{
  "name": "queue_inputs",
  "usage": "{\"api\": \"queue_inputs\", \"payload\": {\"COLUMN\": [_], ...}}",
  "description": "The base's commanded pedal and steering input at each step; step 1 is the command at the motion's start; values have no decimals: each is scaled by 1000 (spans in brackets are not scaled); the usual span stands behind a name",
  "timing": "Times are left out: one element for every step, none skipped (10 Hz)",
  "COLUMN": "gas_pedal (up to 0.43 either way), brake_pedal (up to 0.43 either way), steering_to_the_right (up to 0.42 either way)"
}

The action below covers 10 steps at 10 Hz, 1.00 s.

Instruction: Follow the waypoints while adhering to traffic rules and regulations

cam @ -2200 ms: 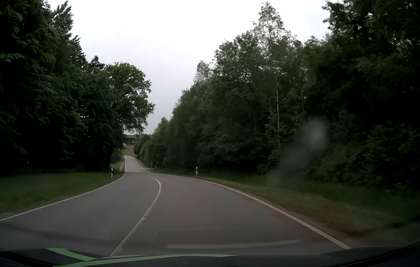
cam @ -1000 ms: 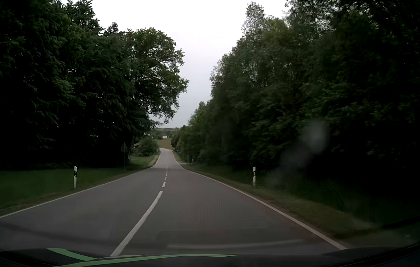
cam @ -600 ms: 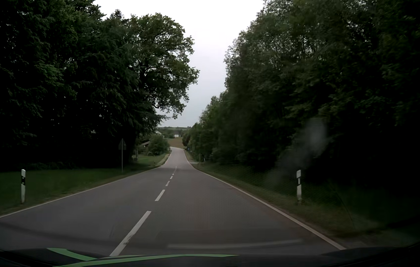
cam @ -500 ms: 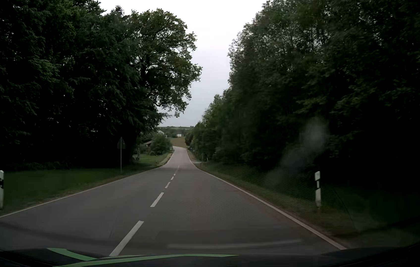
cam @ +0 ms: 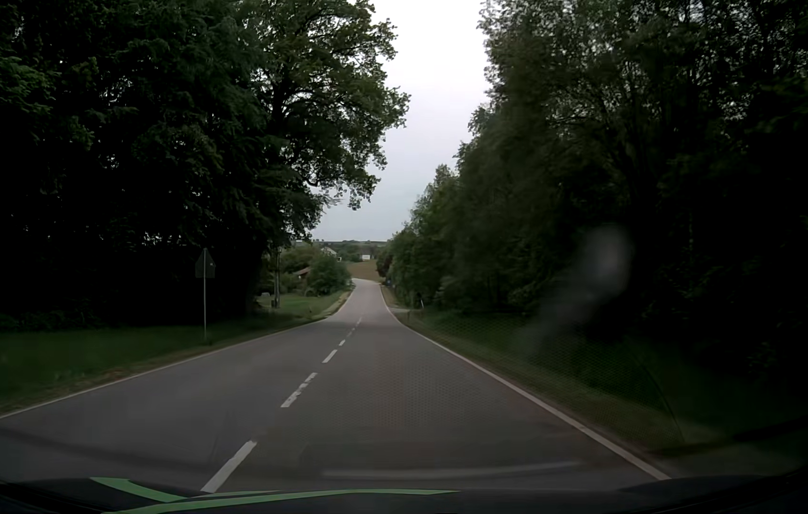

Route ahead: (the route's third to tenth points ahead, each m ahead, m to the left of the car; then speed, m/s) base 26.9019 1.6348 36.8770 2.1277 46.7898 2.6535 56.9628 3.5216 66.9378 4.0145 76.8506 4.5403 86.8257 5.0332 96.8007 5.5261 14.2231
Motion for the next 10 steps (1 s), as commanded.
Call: {"api": "queue_inputs", "payload": {"gas_pedal": [39, 39, 39, 39, 39, 39, 39, 39, 39, 39], "brake_pedal": [0, 0, 0, 0, 0, 0, 0, 0, 0, 0], "steering_to_the_right": [-16, -15, -14, -11, -10, -9, -9, -9, -9, -8]}}
